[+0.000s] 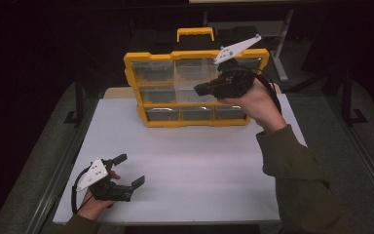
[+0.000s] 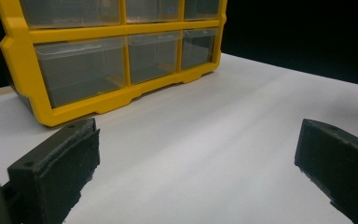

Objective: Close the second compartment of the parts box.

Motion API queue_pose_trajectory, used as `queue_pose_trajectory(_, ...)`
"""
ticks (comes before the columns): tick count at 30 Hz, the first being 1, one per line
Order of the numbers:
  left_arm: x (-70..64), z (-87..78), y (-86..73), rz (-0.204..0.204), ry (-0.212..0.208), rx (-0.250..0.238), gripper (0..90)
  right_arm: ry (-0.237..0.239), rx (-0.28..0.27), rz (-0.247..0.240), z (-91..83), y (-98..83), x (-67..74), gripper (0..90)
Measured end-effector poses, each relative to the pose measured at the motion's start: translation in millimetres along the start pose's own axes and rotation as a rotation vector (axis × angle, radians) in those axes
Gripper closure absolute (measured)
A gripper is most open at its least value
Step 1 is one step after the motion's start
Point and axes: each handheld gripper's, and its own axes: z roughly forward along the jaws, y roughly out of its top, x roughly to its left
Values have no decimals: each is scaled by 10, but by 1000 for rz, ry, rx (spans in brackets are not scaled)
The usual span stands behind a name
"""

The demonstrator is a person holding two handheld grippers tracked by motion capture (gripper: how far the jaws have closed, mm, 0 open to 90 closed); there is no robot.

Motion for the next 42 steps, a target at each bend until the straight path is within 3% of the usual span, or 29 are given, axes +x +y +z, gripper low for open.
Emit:
queue_pose_trajectory(24,0,-1,4,-4,-1,-6,0,-60,4,10,106,85,-235,896)
queue_pose_trajectory(42,-6,20,3,-23,-8,-5,0,-110,1,61,195,118,-422,896)
